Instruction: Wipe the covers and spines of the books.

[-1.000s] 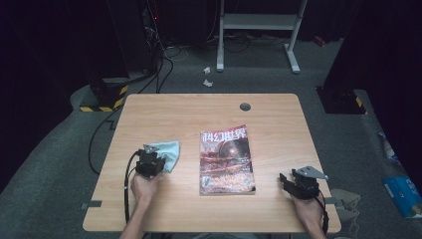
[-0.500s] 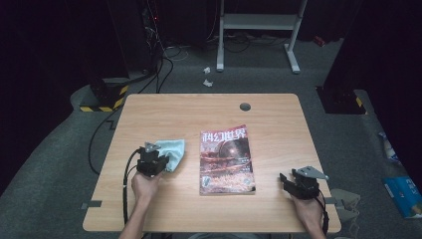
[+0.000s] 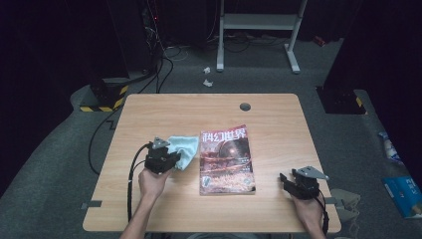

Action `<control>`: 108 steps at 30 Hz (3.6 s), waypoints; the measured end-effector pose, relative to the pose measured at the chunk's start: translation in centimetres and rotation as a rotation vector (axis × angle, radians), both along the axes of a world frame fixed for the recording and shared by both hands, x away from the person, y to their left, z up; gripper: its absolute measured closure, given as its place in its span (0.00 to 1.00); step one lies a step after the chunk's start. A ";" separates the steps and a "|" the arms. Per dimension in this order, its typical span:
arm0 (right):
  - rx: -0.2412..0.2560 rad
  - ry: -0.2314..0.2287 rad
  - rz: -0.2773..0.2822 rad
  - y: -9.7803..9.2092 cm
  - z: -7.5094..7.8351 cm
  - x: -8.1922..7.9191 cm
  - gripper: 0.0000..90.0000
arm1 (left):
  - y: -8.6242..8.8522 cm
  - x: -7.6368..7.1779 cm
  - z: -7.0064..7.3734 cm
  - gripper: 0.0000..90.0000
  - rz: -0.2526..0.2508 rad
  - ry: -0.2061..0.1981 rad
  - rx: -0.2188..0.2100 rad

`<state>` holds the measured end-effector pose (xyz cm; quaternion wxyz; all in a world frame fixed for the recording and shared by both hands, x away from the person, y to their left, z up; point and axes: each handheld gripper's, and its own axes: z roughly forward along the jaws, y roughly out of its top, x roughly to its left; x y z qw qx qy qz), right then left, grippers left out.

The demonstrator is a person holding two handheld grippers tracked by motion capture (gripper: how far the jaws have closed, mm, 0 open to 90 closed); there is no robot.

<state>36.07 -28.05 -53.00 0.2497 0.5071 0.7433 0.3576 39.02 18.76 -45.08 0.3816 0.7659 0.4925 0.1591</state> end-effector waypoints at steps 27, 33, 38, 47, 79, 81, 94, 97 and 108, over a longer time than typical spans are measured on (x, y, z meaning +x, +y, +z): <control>0.014 0.000 -0.003 -0.1 0.0 0.0 0.50 | -11.5 1.8 0.6 0.92 -0.287 0.043 -0.018; 0.013 0.000 -0.003 -0.1 0.0 0.0 0.50 | -13.3 2.1 -0.5 0.92 -0.324 0.066 0.003; 0.009 -0.001 -0.002 -0.1 0.0 0.0 0.50 | -14.6 2.2 -1.2 0.91 -0.345 0.078 0.020; 0.004 -0.002 -0.002 0.0 0.0 0.0 0.50 | -15.6 2.3 -2.8 0.90 -0.362 0.102 0.050; 0.000 0.002 0.001 0.0 0.0 0.0 0.50 | -7.1 -1.2 -3.7 0.49 -0.126 0.029 0.034; 0.001 0.003 0.000 0.0 0.0 0.0 0.50 | -6.9 -1.4 -3.9 0.49 -0.120 0.026 0.042; 0.047 0.060 0.076 1.1 2.2 0.5 0.60 | -5.6 -3.1 -6.1 0.46 -0.074 0.059 0.021; 0.059 0.070 0.148 2.6 3.2 0.8 0.65 | -5.7 -3.2 -6.4 0.45 -0.072 0.059 0.036; 0.034 0.097 0.341 8.1 4.9 2.8 0.63 | -5.3 -3.5 -6.7 0.44 -0.060 0.039 0.025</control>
